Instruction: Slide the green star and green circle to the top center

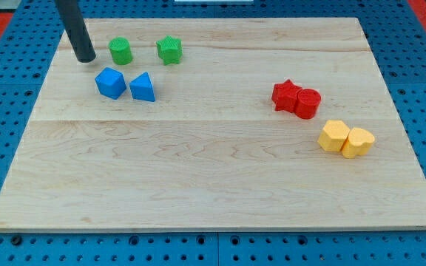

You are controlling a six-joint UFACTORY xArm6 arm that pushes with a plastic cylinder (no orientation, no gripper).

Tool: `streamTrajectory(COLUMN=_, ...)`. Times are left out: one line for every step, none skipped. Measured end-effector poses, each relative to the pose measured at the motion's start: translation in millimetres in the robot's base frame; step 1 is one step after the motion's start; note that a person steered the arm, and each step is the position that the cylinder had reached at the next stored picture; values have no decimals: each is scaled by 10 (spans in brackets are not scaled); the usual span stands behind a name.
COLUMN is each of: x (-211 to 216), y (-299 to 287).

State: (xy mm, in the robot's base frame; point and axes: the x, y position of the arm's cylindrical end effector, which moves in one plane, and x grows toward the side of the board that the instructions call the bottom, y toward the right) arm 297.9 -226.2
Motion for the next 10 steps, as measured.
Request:
streamTrajectory(x=-40, y=106)
streamTrajectory(x=-40, y=346)
streamTrajectory(x=-40, y=599)
streamTrajectory(x=-40, y=825)
streamTrajectory(x=-40, y=1017)
streamTrajectory(x=-40, y=1174)
streamTrajectory(x=-41, y=1346)
streamTrajectory(x=-41, y=1561)
streamTrajectory(x=-41, y=1785)
streamTrajectory(x=153, y=1813)
